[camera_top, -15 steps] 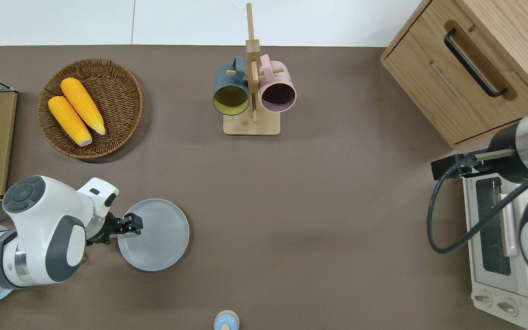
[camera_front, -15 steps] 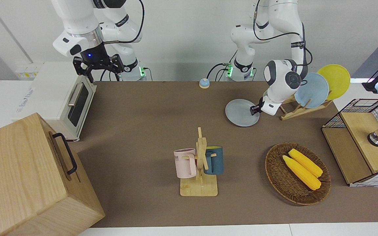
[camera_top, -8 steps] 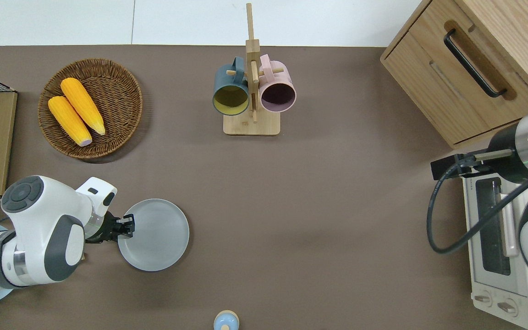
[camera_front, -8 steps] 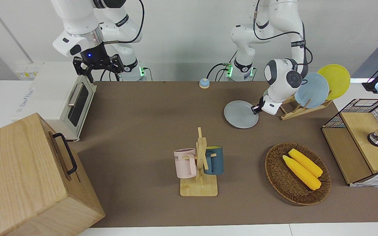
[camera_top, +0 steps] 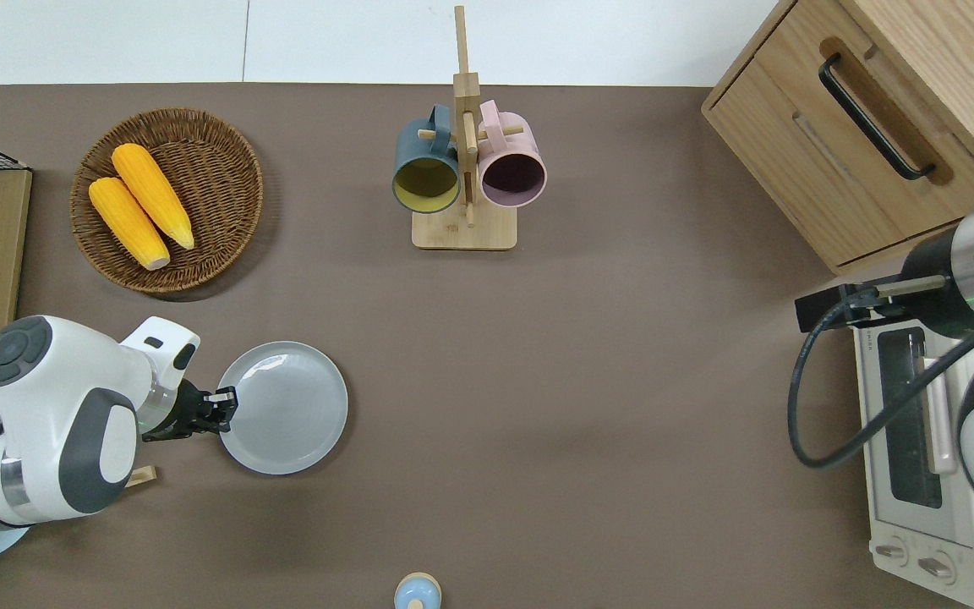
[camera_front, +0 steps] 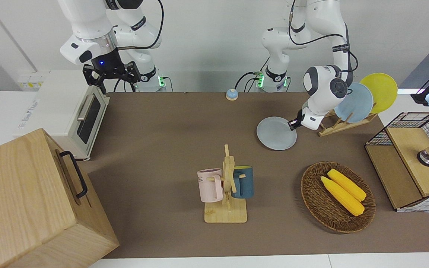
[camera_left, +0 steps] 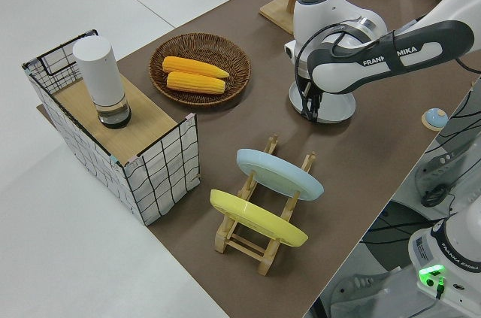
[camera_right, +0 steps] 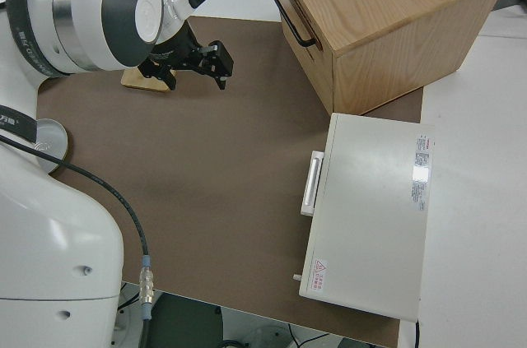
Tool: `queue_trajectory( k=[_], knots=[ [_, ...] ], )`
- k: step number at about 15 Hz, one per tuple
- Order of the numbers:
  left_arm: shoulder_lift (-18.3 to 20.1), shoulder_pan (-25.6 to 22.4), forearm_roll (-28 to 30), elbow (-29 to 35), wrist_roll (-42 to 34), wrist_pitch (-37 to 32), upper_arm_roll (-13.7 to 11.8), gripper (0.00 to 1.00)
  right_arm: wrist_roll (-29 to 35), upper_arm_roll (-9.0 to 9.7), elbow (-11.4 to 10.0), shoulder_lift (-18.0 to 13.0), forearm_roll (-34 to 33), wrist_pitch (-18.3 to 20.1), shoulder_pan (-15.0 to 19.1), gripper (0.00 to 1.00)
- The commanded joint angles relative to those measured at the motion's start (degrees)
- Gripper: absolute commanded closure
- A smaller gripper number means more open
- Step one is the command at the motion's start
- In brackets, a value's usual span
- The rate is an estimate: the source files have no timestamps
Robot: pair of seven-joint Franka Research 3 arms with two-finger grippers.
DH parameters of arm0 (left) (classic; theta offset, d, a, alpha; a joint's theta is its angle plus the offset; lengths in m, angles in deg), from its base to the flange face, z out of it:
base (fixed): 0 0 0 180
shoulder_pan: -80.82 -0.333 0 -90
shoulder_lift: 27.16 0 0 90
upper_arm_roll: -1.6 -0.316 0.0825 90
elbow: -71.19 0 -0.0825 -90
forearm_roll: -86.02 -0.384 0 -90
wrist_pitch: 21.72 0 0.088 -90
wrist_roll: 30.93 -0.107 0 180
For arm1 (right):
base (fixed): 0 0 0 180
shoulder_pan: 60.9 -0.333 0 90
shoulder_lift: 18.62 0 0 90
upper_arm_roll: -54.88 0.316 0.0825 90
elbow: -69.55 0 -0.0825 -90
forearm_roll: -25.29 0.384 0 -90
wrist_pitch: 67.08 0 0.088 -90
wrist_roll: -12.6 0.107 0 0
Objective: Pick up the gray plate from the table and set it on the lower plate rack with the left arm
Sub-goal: 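Lift the gray plate and carry it over the wooden rack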
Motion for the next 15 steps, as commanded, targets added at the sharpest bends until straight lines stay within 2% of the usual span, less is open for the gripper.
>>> queue_trajectory(
  k=[1,5,11,15],
  knots=[
    [-0.7,0.3,-0.3,-2.7,0.6,-3.6,-1.5,1.00,0.7,0.98,0.5,-0.2,-0.1,0.7,1.1,0.017],
    [-0.6,0.4,-3.1,-11.1,0.6,-14.4,-4.9,1.00,0.7,0.98,0.5,-0.2,-0.1,0.7,1.1,0.017],
    [-0.3,0.6,-15.2,-18.9,1.1,-23.4,-5.0,1.00,0.7,0.98,0.5,-0.2,-0.1,0.8,1.1,0.017],
    [-0.3,1.0,-24.5,-22.9,0.9,-31.2,-3.9,1.00,0.7,0.98,0.5,-0.2,-0.1,0.8,1.1,0.017]
  ],
)
